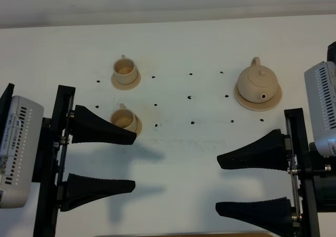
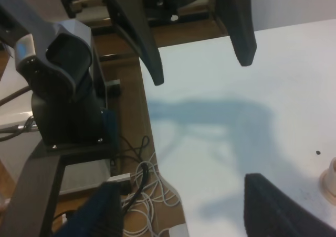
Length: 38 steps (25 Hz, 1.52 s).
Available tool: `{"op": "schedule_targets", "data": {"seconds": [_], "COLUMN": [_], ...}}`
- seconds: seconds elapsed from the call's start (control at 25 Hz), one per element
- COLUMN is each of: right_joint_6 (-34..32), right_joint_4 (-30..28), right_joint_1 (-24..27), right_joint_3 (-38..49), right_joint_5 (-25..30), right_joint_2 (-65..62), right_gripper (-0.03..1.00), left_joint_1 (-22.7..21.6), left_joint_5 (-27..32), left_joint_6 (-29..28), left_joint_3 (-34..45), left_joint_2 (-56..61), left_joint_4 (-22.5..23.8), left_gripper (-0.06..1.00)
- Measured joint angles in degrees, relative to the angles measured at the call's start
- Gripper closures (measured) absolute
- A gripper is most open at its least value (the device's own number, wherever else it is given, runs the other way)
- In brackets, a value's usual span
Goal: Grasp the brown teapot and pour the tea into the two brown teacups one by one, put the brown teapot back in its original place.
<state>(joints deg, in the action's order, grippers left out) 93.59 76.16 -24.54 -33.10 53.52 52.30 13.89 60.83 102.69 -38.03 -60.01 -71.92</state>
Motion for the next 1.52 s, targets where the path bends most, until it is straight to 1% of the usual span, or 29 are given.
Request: {"op": "schedule_targets", "data": {"seconds": [0.32, 0.48, 0.64, 0.92, 1.08, 1.2, 1.32, 1.4, 1.52], "right_joint_6": [0.0, -1.18, -5.02, -11.1, -14.93, -20.1, -26.57, -30.11, -33.14], "right_joint_4": [0.0, 0.0, -0.98, -4.95, -7.61, -11.95, -16.96, -20.23, -22.63], "right_joint_1": [0.0, 0.0, 0.0, 0.0, 0.0, 0.28, 2.18, 4.02, 6.07], "right_joint_3": [0.0, 0.0, 0.0, 0.0, 0.0, -1.03, -3.51, -4.91, -5.57], "right_joint_5": [-0.3, -2.43, -6.64, -12.85, -15.96, -17.03, -17.02, -17.02, -17.07], "right_joint_2": [0.0, 0.0, 0.0, 0.0, 0.0, 0.0, 0.0, 0.0, 0.0], "right_gripper": [0.48, 0.48, 0.48, 0.49, 0.5, 0.5, 0.5, 0.5, 0.5], "left_joint_1": [0.0, 0.0, 0.0, 0.0, 0.0, -0.19, -2.29, -4.41, -8.0], "left_joint_5": [-0.17, -2.02, -8.14, -16.1, -20.71, -22.5, -23.51, -24.72, -24.83], "left_joint_6": [-0.05, -1.38, -8.75, -18.33, -24.8, -31.01, -38.85, -42.83, -45.73], "left_joint_3": [0.0, 0.0, 0.0, 0.0, -0.08, -1.49, -2.91, -2.96, -2.96], "left_joint_2": [0.0, 0.0, 0.0, 0.0, 0.0, 0.0, 0.0, 0.0, 0.23], "left_joint_4": [0.0, 0.0, 0.86, 5.32, 10.17, 15.13, 20.2, 21.88, 23.0], "left_gripper": [0.34, 0.34, 0.34, 0.34, 0.34, 0.34, 0.34, 0.35, 0.37]}}
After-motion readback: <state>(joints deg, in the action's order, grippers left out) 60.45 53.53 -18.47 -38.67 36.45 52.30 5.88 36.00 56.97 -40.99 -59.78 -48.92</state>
